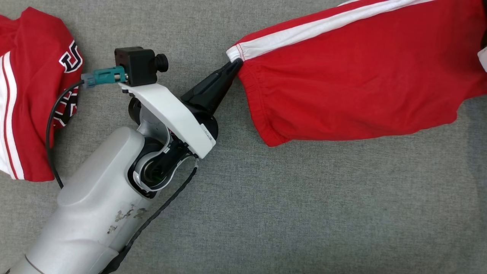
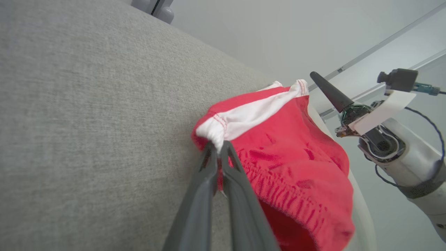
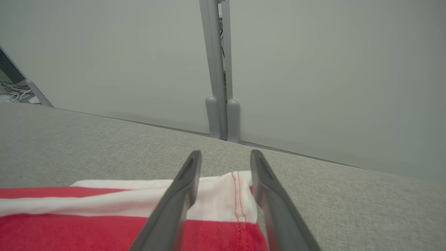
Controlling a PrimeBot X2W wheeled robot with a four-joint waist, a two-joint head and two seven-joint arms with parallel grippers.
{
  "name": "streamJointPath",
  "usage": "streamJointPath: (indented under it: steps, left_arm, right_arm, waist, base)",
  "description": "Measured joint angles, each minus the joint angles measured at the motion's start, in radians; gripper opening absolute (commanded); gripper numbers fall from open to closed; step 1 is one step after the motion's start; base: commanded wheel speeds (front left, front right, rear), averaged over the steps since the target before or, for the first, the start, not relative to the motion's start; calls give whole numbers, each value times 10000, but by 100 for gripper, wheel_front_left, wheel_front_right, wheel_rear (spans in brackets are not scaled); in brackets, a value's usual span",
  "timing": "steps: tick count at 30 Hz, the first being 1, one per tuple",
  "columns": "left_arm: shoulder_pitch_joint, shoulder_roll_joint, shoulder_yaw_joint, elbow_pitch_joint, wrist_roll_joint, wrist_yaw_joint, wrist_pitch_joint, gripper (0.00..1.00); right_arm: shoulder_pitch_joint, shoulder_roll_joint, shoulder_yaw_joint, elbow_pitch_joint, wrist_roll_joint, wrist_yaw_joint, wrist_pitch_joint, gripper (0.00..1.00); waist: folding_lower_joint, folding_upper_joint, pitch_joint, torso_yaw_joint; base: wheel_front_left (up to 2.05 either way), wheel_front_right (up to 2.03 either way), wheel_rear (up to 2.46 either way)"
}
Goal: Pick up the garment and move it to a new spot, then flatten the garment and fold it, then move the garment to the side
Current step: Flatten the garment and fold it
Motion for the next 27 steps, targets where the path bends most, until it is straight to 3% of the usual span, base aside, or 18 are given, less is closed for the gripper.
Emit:
streamJointPath:
  steps: [1,7,9,14,21,27]
  left_arm:
    - [5,-25,15,61,4,0,-104,100]
    - [595,173,59,221,514,232,-1007,100]
    - [975,428,6,222,1097,570,-1628,100]
    - [2001,792,48,-56,2823,2011,-3429,100]
    - [3702,-75,932,-1168,4842,3221,-3724,100]
    - [5170,-1252,1538,-1948,7030,3260,-3731,100]
  right_arm:
    - [-8,-2,102,67,92,0,-169,100]
    - [421,-77,512,284,376,0,-1170,100]
    - [962,-75,679,299,491,0,-1476,100]
    - [2489,94,886,301,909,0,-1893,100]
    - [3769,426,355,1009,1051,0,-2142,100]
    - [3328,771,-305,2692,863,0,-1685,100]
  waist:
    - [0,0,-49,-9]
    - [0,0,-500,-111]
    - [0,0,-755,-183]
    - [0,0,-1546,-367]
    - [0,0,-2616,-319]
    - [0,0,-2944,266]
  base:
    - [0,0,0]
    - [0,0,0]
    - [0,0,0]
    - [0,0,0]
    - [0,0,0]
    - [0,0,0]
